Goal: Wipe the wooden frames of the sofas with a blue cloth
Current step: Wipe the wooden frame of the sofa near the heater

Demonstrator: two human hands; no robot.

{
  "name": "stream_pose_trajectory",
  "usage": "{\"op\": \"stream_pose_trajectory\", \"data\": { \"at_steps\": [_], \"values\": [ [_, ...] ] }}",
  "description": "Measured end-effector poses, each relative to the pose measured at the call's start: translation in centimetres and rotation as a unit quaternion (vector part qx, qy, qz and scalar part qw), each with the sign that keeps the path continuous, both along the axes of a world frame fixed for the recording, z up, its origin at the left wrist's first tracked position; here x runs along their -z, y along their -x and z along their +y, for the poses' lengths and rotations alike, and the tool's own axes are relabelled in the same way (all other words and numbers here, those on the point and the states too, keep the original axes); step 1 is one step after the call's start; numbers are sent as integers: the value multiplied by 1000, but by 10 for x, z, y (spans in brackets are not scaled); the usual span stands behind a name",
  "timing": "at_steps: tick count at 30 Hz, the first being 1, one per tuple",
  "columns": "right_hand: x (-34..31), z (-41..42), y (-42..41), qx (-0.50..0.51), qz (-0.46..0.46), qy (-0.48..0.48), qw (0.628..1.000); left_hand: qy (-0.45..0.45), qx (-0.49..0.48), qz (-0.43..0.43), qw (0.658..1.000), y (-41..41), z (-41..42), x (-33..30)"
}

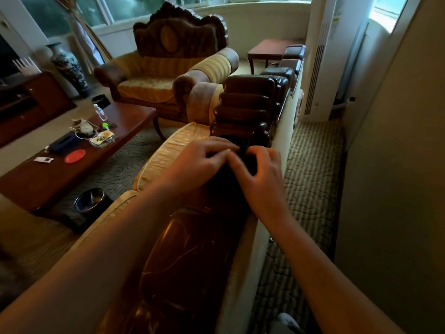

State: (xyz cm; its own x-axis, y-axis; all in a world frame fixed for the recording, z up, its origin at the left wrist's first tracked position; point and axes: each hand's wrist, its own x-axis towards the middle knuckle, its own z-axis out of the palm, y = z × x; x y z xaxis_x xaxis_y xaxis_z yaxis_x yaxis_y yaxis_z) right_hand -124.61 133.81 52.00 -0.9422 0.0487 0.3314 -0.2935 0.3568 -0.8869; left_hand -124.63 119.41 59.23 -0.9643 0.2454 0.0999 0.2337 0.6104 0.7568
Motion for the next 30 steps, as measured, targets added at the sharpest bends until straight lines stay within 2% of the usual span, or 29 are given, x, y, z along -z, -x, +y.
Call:
{"op": "stream_pose_trajectory", "data": {
  "at_steps": [1, 3, 6, 8, 12, 15, 18, 21, 25, 30],
  "values": [
    [-1, -1, 3, -12, -6, -26, 1000, -66, -25, -26, 997, -1, 1, -2],
    [0, 2, 13, -18, -13, -4, 1000, -142, -90, 7, 986, 0, 3, 0],
    [12, 11, 24, -11, -23, 63, 998, -104, -153, 87, 979, 9, 5, 6],
    [18, 11, 25, -10, -16, 92, 996, -108, -174, 70, 976, 15, 7, 9],
    [35, 10, 18, 17, -45, 156, 987, -188, -235, -10, 954, 20, 14, 14],
    [63, 13, -3, 48, -123, 211, 969, -192, -249, -14, 949, 21, 14, 17],
    [76, 11, -20, 30, -201, 276, 939, -170, -249, 0, 953, 23, 15, 20],
    [55, 14, 2, 18, -162, 300, 940, -146, -242, 20, 959, 23, 17, 22],
    [17, 12, 41, 57, -113, 256, 958, -153, -237, 26, 959, 25, 14, 25],
    [28, -14, -16, 31, -54, 241, 969, -140, -232, 33, 962, 28, 14, 29]
  ]
}}
